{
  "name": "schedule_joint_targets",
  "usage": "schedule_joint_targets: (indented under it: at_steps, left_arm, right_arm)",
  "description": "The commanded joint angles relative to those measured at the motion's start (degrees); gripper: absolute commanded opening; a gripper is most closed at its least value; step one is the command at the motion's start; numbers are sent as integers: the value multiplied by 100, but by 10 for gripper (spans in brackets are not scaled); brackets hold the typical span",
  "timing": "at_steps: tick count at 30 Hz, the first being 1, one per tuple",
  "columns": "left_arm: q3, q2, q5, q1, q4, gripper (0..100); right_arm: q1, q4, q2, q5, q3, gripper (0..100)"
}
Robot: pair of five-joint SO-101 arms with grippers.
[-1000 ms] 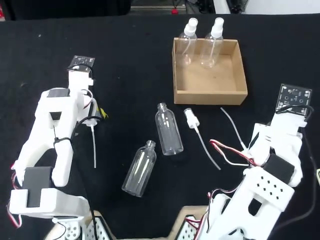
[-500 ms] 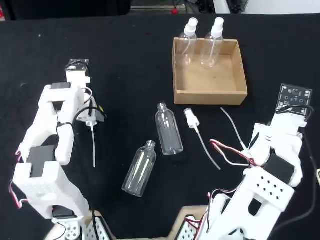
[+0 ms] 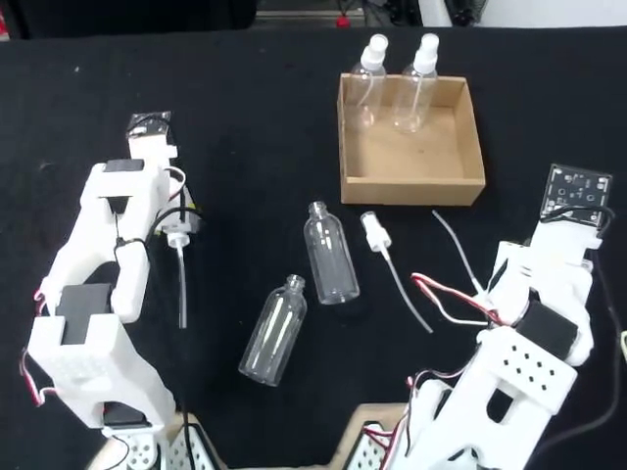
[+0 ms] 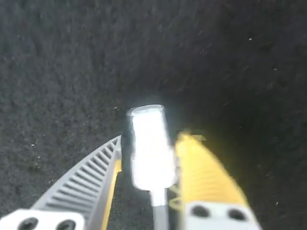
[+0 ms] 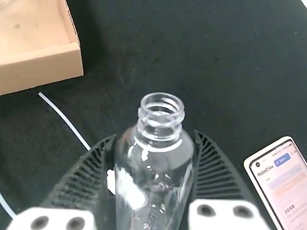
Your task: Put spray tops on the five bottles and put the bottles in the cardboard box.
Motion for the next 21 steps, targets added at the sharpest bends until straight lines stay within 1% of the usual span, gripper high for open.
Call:
schedule_joint_targets:
  at_steps: [1,2,4,8,11,15,17,19,21]
  left_arm:
    - [145,-105,18,338,0,33]
    - [224,-114,18,426,0,50]
    - [330,-237,18,514,9,36]
    - [602,-941,18,532,9,30]
    - [945,-1723,35,541,-35,30]
    - [1455,-2681,70,743,-79,30]
    - [1771,-3059,79,840,-334,30]
    - [2132,-3341,123,875,-774,30]
    - [2492,-3525,431,866,-1240,30]
  right_arm:
    - [105,-141,-180,18,-84,129]
    - [158,-141,-180,18,-84,129]
    - [334,-290,-180,26,-92,129]
    - [844,-1257,-119,26,171,128]
    - [923,-1793,-48,26,541,127]
    - [905,-2426,136,-35,857,127]
    - [782,-2840,277,-35,980,127]
    - [712,-3297,444,-44,1121,127]
    - [659,-3886,620,-211,1288,127]
